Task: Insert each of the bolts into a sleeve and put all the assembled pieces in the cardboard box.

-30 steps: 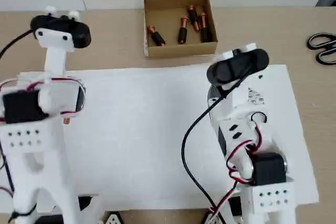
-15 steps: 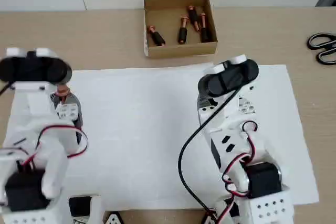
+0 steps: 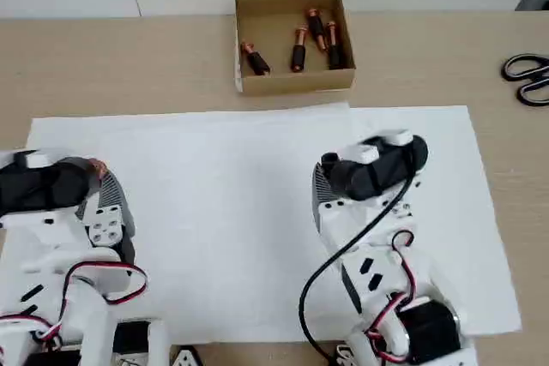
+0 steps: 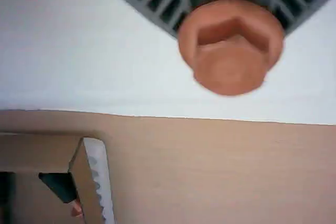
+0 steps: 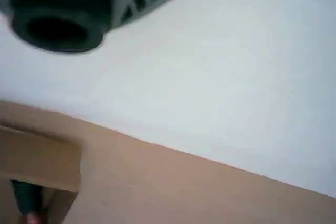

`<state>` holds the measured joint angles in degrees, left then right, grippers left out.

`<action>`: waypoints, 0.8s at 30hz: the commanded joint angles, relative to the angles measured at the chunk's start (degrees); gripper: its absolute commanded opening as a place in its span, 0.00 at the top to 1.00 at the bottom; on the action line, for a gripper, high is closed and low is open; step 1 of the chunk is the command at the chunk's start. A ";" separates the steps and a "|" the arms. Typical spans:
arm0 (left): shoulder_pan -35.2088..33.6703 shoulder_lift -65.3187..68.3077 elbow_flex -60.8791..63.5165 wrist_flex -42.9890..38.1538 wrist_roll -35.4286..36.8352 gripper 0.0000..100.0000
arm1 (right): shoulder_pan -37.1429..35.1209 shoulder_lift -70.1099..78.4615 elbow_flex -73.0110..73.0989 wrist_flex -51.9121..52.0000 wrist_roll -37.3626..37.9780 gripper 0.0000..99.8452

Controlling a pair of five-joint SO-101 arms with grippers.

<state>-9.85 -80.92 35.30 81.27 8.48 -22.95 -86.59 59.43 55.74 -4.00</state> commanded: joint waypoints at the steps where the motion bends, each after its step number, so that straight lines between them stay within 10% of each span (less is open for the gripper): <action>1: -0.09 -0.26 -0.40 -1.67 6.59 0.99 | -1.45 -4.00 1.23 -2.33 -0.26 1.00; 24: 16.09 29.01 -24.04 0.88 15.91 0.99 | -7.96 -17.27 13.19 -8.92 -0.18 1.00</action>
<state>3.60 -55.16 15.60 81.98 24.13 -29.71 -103.21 72.88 48.44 -4.00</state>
